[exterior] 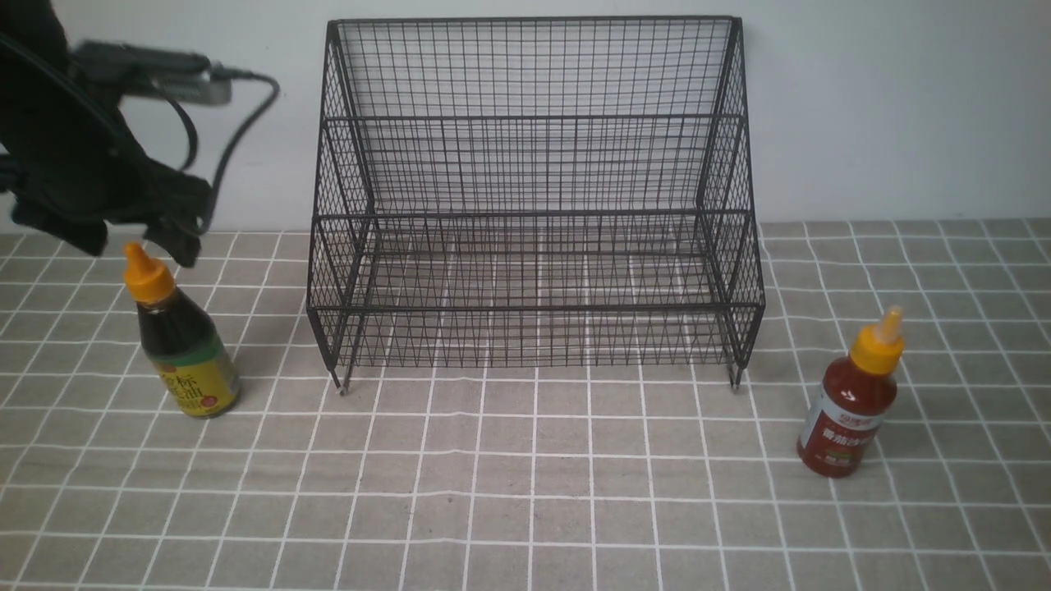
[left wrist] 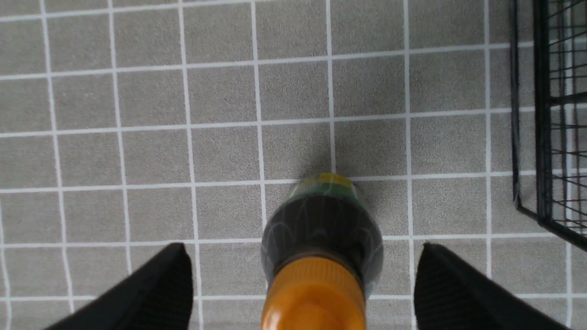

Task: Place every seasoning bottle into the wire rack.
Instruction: Use the left arm to grab the condiment bottle closest to it, then use the left arm to put the condiment bottle back on the shelf, then use the right arm to grab the condiment bottle closest to it, then use the right arm to put the condiment bottle back on the shelf

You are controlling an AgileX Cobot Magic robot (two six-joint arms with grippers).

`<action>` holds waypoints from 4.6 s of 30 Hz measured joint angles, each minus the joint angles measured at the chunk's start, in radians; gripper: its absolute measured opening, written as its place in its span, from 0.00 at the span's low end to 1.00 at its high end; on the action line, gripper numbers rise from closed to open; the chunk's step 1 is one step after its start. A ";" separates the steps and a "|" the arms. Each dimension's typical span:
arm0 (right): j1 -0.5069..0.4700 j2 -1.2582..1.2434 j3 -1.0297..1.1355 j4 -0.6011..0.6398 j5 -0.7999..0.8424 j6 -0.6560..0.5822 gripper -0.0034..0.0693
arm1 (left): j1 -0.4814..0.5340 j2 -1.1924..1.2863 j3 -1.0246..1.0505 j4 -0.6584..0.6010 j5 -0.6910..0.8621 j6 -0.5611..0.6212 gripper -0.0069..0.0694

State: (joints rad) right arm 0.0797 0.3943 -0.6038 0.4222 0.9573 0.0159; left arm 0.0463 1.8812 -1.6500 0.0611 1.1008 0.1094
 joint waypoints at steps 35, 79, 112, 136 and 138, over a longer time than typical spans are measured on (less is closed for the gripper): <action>0.000 0.008 0.000 -0.004 -0.046 -0.048 0.03 | -0.086 -0.160 -0.272 -0.128 0.159 -0.013 0.45; 0.000 0.316 -0.271 -0.100 0.237 -0.069 0.05 | -0.328 0.161 -0.320 -0.163 0.076 -0.139 0.45; 0.000 1.308 -0.638 -0.173 0.060 -0.131 0.67 | -0.328 -0.533 0.115 -0.168 0.153 -0.098 0.08; 0.291 1.354 -1.286 -0.204 0.317 -0.153 0.45 | -0.328 -0.913 0.501 -0.165 0.153 -0.097 0.08; 0.308 1.382 -1.291 -0.233 0.316 -0.143 0.45 | -0.328 -0.914 0.501 -0.165 0.154 -0.097 0.08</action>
State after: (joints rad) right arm 0.3881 1.7762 -1.8946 0.1890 1.2738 -0.1270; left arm -0.2820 0.9672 -1.1492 -0.1035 1.2550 0.0127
